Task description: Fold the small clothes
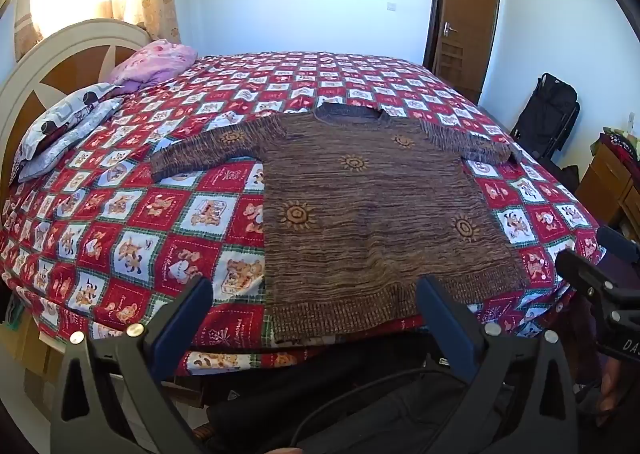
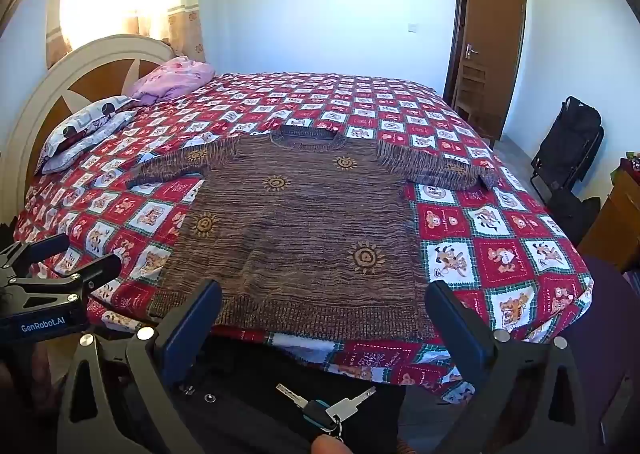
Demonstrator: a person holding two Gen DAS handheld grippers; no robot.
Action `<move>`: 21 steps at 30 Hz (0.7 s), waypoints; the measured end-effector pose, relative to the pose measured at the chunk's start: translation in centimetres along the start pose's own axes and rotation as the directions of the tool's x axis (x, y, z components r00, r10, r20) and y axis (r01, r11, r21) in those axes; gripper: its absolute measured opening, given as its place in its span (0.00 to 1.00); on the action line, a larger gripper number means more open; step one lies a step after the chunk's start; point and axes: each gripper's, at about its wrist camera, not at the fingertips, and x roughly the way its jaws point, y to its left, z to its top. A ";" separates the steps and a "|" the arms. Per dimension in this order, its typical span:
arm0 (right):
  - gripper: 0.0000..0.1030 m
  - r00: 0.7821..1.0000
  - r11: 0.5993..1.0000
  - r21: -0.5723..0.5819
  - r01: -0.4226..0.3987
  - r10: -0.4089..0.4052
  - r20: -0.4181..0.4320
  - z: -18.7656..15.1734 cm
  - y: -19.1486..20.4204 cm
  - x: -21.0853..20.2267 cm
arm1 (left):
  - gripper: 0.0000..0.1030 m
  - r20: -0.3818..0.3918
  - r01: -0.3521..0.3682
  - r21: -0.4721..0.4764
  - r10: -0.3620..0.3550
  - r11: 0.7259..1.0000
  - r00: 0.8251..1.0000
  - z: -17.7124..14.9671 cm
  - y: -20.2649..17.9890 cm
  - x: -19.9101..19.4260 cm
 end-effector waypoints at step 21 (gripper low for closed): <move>0.99 1.000 1.000 0.024 -0.016 0.016 -0.010 -0.2 -0.3 0.5 | 1.00 0.011 -0.006 0.007 0.006 1.000 1.000 0.0 0.0 0.0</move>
